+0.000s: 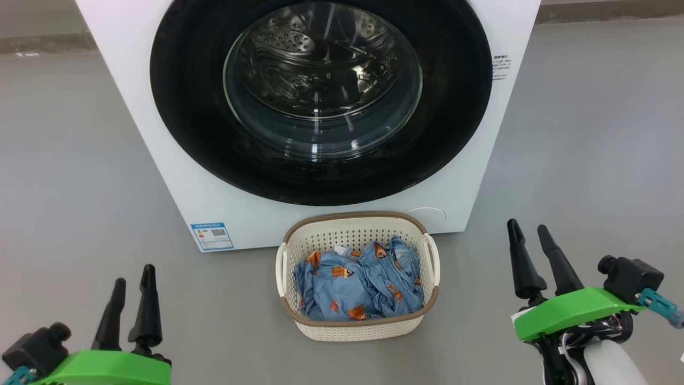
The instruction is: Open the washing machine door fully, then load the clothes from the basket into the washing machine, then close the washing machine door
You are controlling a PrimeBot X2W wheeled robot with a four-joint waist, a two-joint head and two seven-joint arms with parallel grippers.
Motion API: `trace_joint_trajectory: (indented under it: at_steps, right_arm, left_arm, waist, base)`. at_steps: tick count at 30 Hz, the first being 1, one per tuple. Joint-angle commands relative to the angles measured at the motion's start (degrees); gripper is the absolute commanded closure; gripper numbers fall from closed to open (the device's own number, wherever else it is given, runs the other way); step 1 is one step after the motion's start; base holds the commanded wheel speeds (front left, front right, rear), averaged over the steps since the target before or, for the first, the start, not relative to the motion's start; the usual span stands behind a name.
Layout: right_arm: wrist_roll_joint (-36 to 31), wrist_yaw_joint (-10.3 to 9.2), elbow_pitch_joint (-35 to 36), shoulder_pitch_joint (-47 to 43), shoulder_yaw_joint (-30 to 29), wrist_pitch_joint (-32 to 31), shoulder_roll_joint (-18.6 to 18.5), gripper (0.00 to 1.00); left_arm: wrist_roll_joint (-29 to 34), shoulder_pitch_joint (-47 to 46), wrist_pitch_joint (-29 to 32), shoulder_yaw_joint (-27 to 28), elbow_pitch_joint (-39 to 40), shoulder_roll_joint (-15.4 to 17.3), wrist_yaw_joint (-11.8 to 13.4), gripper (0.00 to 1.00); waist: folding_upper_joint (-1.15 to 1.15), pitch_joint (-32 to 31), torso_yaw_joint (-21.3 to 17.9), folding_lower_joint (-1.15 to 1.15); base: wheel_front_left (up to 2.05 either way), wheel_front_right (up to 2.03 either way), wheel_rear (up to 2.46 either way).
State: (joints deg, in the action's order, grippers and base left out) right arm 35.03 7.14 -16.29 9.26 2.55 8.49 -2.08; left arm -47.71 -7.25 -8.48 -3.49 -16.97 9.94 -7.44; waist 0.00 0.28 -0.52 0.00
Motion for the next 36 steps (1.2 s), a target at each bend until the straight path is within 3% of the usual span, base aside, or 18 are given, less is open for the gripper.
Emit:
trace_joint_trajectory:
  at_steps: [1, 36]
  right_arm:
    - [-2.40, 0.26, 1.22, 3.16, 1.54, 0.92, -0.55, 0.00]
    - [-24.41, 0.35, -0.09, 5.68, 4.91, 6.51, -0.80, 0.00]
  left_arm:
    - [1.97, -3.23, -0.97, 1.05, 0.93, 1.97, -0.03, 0.00]
    - [18.45, -5.16, -6.52, -0.91, -0.03, 5.16, -0.04, 0.00]
  waist:
    - [0.00, 0.04, -0.02, 0.00]
    - [0.00, -0.21, -0.12, 0.00]
  base:
    - [0.00, 0.00, 0.00]
    - [0.00, 0.00, 0.00]
